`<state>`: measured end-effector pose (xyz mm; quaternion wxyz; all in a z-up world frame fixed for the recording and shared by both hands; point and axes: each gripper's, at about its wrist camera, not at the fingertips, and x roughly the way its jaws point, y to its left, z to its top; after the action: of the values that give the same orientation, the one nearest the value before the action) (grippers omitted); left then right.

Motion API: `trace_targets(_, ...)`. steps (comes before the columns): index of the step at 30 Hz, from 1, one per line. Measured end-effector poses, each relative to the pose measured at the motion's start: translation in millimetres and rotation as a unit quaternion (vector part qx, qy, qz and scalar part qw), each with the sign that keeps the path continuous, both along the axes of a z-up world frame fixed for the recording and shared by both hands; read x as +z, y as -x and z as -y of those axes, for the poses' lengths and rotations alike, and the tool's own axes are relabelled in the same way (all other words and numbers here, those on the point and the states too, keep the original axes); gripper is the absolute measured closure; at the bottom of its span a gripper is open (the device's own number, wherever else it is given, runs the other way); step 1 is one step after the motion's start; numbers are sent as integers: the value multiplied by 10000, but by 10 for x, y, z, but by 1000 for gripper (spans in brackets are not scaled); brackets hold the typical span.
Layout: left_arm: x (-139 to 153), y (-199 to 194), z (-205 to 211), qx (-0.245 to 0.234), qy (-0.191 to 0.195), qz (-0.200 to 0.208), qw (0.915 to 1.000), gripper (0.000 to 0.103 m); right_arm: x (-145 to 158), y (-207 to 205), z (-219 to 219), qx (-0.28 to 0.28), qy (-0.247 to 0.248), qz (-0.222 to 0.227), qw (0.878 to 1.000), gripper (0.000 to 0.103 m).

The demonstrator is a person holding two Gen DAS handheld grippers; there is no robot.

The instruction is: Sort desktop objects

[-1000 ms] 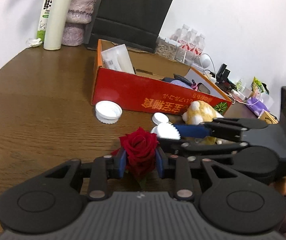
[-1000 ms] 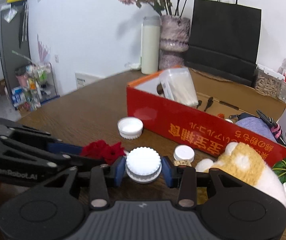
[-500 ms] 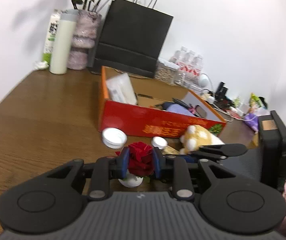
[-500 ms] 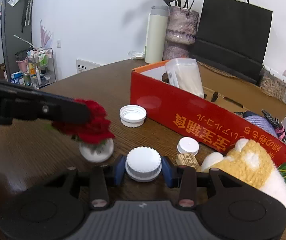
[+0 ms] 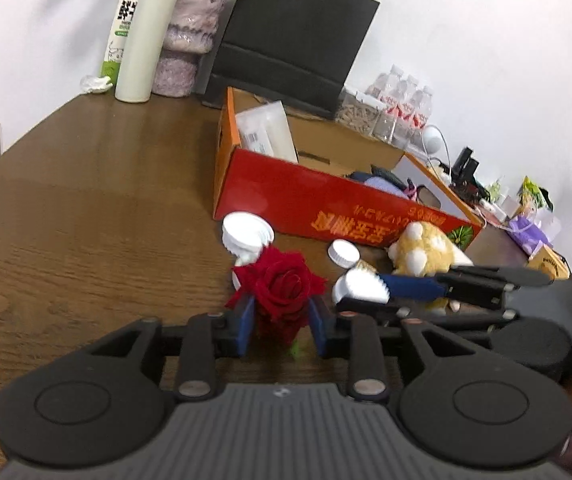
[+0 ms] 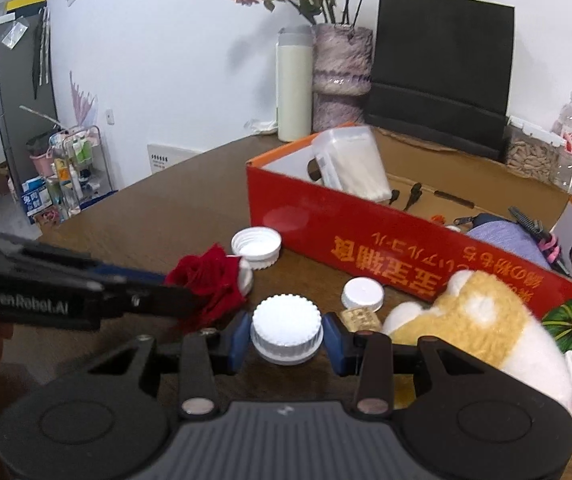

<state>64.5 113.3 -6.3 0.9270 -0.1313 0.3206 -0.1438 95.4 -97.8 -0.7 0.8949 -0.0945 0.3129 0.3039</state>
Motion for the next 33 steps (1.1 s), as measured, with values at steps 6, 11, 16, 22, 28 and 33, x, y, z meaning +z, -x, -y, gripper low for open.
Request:
trace_targets(6, 40, -115, 82, 27, -289, 46, 9996, 33, 4, -8, -2, -25, -25, 18, 10000, 64)
trace_targets(11, 5, -261, 210, -25, -729, 92, 9973, 56, 34, 6, 51, -124, -10, 93, 9999, 64)
trace_targets(16, 6, -218, 277, -29, -911, 260, 9955, 69, 73, 19, 95, -157, -25, 185, 9997, 64)
trace_targets(22, 473, -57, 271, 13, -578, 1042, 9929, 70, 365, 18, 266, -353, -408, 616, 9966, 64)
trace_targets(28, 1240, -49, 583, 88, -657, 2837, 9566, 70, 998, -42, 627, -1105, -1008, 2054, 9672, 64)
trace_targets(33, 1260, -565, 994, 106, -912, 2901, 9526, 68, 1075, -467, 760, -1435, -1008, 2190, 9598, 63)
